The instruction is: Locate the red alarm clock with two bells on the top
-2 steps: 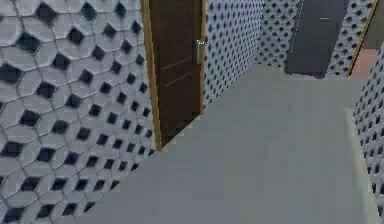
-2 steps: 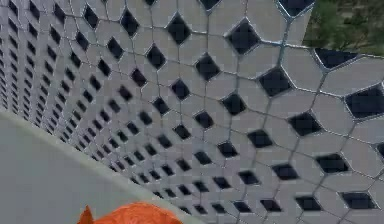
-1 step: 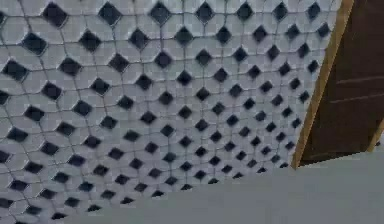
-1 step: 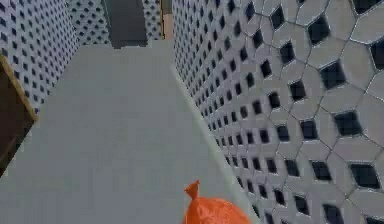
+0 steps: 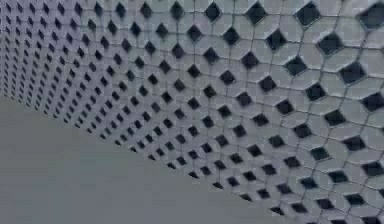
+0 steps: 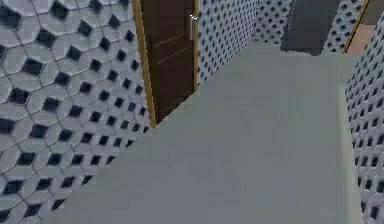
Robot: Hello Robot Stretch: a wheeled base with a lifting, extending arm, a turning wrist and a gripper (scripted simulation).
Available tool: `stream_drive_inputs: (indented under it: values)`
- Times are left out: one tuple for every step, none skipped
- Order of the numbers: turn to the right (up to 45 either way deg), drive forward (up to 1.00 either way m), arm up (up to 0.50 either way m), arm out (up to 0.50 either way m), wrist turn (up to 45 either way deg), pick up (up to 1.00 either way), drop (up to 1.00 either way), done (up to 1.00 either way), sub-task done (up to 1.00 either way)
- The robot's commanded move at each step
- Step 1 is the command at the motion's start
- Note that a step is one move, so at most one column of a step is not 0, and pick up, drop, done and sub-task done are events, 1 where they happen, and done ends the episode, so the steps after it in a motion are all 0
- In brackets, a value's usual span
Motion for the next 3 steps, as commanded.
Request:
stream_drive_inputs:
  values:
    - [-33.0, 0.0, 0.0, 0.0, 0.0, 0.0, 0.0, 0.0, 0.0]
    - [0.0, 0.2, 0.0, 0.0, 0.0, 0.0, 0.0, 0.0, 0.0]
    - [45.0, 0.0, 0.0, 0.0, 0.0, 0.0, 0.0, 0.0, 0.0]
